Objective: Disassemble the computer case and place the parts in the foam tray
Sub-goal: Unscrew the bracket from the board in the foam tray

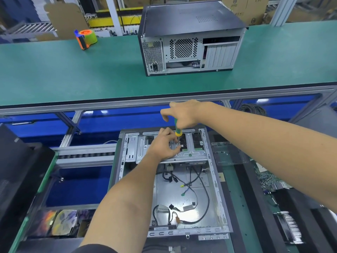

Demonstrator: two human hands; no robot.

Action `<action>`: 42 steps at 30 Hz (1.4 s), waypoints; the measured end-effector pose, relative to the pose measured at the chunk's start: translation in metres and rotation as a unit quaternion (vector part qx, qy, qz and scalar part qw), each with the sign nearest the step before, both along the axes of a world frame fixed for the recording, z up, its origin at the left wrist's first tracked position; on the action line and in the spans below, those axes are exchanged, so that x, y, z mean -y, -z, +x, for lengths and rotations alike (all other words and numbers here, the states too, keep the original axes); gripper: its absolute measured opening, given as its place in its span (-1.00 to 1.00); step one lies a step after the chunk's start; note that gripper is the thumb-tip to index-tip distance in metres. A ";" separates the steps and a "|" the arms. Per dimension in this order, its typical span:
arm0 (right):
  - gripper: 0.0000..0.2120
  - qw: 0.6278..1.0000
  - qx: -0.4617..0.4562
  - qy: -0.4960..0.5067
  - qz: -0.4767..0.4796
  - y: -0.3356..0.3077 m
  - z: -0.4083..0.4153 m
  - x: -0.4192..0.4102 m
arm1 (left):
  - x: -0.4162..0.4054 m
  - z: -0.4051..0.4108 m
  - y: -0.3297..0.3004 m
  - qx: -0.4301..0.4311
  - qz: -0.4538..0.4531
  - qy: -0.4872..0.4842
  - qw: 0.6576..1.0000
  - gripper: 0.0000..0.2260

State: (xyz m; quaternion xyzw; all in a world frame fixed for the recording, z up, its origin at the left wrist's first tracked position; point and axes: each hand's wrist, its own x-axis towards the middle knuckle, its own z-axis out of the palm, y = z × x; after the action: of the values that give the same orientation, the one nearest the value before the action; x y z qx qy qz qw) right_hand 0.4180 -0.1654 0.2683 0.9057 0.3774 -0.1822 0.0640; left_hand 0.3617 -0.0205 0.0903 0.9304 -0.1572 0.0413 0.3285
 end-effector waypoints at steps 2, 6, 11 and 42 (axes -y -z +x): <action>-0.62 1.000 -0.001 -0.005 -0.005 -0.001 -0.002 0.001 | 0.000 -0.001 0.000 -0.003 -0.001 0.000 1.000 -0.82; -0.76 0.993 0.106 -0.007 -0.043 0.002 -0.005 -0.001 | 0.001 -0.001 0.001 -0.006 0.002 -0.004 1.000 -0.81; -0.72 1.000 0.022 -0.009 0.020 0.002 -0.003 -0.002 | 0.000 0.000 0.001 -0.001 0.000 -0.003 1.000 -0.81; -0.95 0.989 0.024 0.013 0.144 -0.001 0.005 0.013 | -0.001 -0.002 0.000 0.009 -0.012 0.011 1.000 -0.76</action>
State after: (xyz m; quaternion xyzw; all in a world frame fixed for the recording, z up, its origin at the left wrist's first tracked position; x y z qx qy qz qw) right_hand 0.4234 -0.1784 0.2691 0.9145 0.3862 -0.1046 -0.0604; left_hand 0.3601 -0.0199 0.0902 0.9242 -0.1699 0.0483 0.3386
